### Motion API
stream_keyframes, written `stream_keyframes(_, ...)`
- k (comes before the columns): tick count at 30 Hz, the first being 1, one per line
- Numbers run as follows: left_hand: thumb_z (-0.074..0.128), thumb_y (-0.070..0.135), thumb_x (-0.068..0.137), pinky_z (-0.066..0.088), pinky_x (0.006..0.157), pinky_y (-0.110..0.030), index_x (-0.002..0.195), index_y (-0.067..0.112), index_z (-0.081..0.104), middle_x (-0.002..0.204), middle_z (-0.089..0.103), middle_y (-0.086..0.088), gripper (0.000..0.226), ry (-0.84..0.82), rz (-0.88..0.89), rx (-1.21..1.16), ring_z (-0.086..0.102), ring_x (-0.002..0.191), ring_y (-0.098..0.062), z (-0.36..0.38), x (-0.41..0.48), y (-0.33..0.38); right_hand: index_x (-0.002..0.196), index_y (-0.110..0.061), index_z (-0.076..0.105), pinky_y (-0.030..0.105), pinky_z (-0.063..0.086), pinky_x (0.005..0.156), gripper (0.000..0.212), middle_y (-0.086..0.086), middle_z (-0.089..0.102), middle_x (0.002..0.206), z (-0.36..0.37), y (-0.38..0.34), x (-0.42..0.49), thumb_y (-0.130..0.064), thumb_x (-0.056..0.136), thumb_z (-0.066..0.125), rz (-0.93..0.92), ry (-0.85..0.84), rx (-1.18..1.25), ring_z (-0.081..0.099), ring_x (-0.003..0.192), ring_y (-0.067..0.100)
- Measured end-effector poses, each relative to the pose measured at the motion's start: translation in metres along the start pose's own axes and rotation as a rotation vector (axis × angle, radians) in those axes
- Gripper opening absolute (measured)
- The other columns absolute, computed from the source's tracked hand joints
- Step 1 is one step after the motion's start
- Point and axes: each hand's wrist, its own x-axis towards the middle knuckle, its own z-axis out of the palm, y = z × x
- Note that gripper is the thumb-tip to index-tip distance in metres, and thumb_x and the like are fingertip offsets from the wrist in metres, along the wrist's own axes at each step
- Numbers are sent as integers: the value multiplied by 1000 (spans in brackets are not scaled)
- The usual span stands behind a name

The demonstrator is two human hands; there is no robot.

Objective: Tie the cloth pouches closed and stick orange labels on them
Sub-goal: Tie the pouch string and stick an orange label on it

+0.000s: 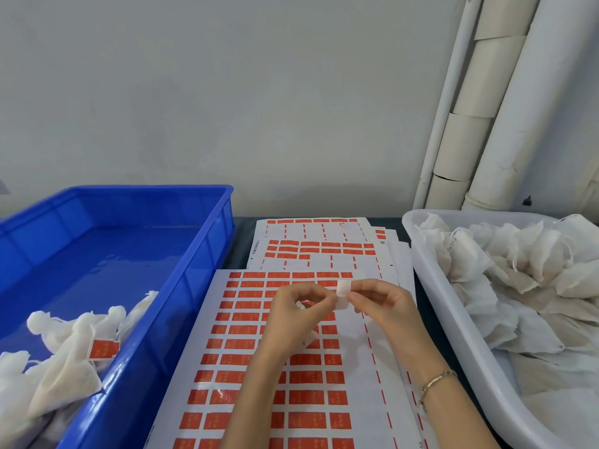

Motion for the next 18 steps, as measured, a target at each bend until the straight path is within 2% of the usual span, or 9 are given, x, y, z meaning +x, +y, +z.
stream_keyframes(2, 73, 29, 81, 42, 60, -10, 70, 36, 71, 74, 67, 24, 13, -4, -7, -2, 60, 79, 7, 0, -1, 1, 93, -22, 71, 8, 50, 65, 13, -18, 71, 86, 0, 1, 0, -15, 81, 73, -25, -10, -28, 66, 80, 1)
stream_keyframes(7, 74, 27, 81, 37, 41, -6, 72, 36, 73, 72, 69, 19, 12, -20, -58, -61, 59, 54, 5, 0, -3, 4, 93, -28, 70, 9, 51, 68, 17, -21, 71, 89, -1, 3, 1, -16, 81, 73, -65, -20, -82, 66, 87, -1)
stream_keyframes(11, 74, 24, 81, 36, 40, -6, 66, 33, 75, 69, 69, 12, 17, -53, -127, -120, 55, 43, 1, -1, -4, 6, 87, -26, 71, 9, 51, 68, 14, -18, 71, 85, -2, 6, 2, -14, 81, 74, -88, -33, -112, 67, 86, 0)
stream_keyframes(14, 74, 23, 80, 34, 37, -14, 69, 27, 77, 58, 65, 10, 12, -49, -238, -174, 46, 35, -5, -1, -3, 5, 85, -27, 73, 12, 53, 72, 13, -15, 72, 85, -3, 6, 1, -15, 80, 74, -140, -51, -147, 67, 86, 5)
stream_keyframes(18, 75, 20, 79, 29, 37, -17, 72, 21, 77, 45, 53, 9, 7, -47, -354, -257, 33, 33, -7, -2, 0, 4, 82, -38, 71, 12, 52, 71, 26, -22, 71, 83, -2, 3, -2, -13, 79, 76, -218, -23, -264, 64, 86, 3)
